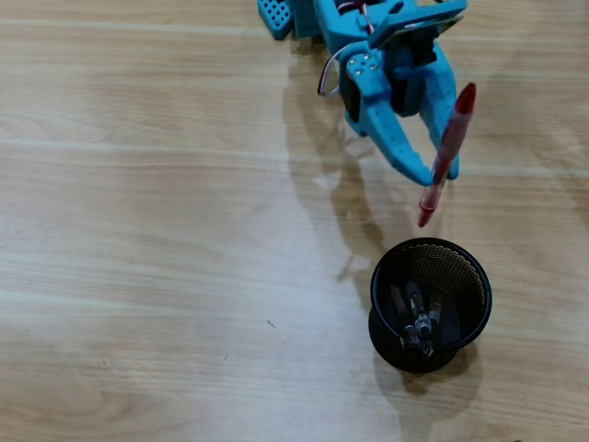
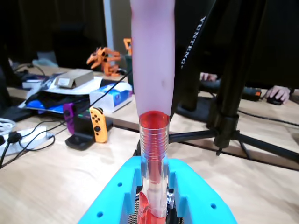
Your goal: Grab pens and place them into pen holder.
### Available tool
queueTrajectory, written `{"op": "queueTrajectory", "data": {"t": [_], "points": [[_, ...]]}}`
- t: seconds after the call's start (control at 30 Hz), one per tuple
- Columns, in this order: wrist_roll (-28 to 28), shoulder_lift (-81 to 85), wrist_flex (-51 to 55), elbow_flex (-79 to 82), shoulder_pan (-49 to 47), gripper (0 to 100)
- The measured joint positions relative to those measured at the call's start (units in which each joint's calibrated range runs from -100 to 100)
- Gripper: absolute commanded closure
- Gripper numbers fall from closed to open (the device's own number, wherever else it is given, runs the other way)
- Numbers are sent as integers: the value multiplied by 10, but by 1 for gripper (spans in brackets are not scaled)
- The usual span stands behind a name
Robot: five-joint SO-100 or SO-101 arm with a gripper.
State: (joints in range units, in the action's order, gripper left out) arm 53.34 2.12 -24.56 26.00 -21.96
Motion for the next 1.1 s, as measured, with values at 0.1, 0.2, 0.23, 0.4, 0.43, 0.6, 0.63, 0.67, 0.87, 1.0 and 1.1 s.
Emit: {"op": "queueTrajectory", "data": {"t": [0.1,0.2,0.23,0.4,0.43,0.6,0.63,0.67,0.87,1.0,1.1], "points": [[6,-44,-37,1,5,98],[12,-84,-47,-1,6,98],[12,-89,-47,0,6,98],[16,-133,-47,-21,6,94],[16,-138,-47,-26,6,91],[16,-149,-47,-43,5,88],[16,-149,-47,-44,5,88],[15,-149,-47,-47,5,88],[-22,-139,-44,-47,5,98],[-58,-84,9,-41,12,98],[-94,-18,98,-40,20,98]]}}
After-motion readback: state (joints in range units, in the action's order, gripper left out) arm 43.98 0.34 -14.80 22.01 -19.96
